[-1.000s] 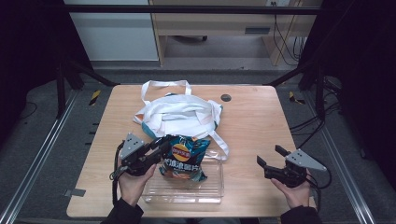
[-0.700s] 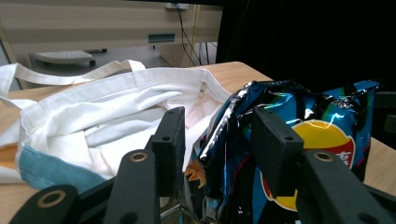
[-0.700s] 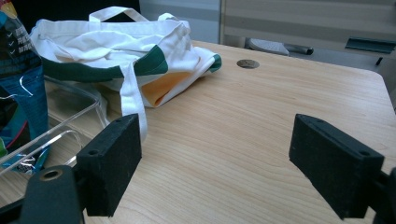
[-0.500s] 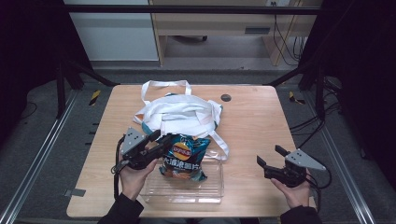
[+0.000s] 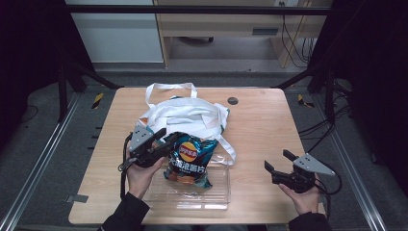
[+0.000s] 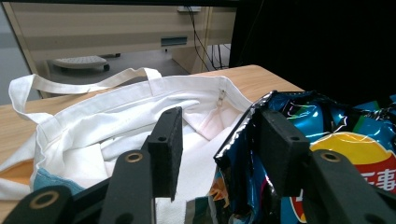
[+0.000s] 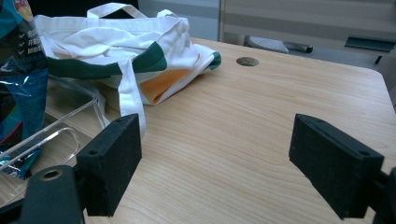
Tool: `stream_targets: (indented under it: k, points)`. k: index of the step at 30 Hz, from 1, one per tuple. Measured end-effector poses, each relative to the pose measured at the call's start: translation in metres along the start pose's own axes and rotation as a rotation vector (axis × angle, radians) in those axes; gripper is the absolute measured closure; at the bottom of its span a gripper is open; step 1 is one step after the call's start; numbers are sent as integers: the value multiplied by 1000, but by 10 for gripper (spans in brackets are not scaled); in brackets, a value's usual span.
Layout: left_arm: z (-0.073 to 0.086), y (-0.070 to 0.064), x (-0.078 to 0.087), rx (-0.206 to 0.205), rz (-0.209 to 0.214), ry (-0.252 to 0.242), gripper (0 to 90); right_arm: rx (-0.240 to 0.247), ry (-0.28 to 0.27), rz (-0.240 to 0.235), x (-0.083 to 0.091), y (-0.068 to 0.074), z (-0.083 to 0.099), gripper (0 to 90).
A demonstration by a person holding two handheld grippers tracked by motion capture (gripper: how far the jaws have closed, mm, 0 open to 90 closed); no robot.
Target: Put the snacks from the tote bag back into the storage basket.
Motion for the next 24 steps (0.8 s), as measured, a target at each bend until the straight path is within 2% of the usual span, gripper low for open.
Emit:
stream_targets:
  k: [8, 14, 17, 20, 24]
  points:
    - [-2, -1, 7, -26, -4, -7, 453, -4, -3, 2, 1, 0, 0, 171]
    - [-5, 2, 26, -44, 14, 1, 397, -4, -6, 5, 2, -1, 0, 171]
    - [-2, 6, 38, -68, 8, 5, 377, -5, -6, 8, 3, -1, 0, 172]
    - [-2, 11, 46, -52, 12, 5, 366, -7, -5, 8, 3, -1, 0, 171]
    - [3, 18, 55, -55, 6, 11, 356, -11, -8, 11, 4, -1, -1, 171]
Point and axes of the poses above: each handheld gripper's, and its own axes: x roughly backward along the jaws, z roughly out of its underside, y roughly to its left, the point moved 2 cm from there along -x, roughly forward along the jaws, and after that the axes turned 10 degrees about x, right-handed, at the moved point
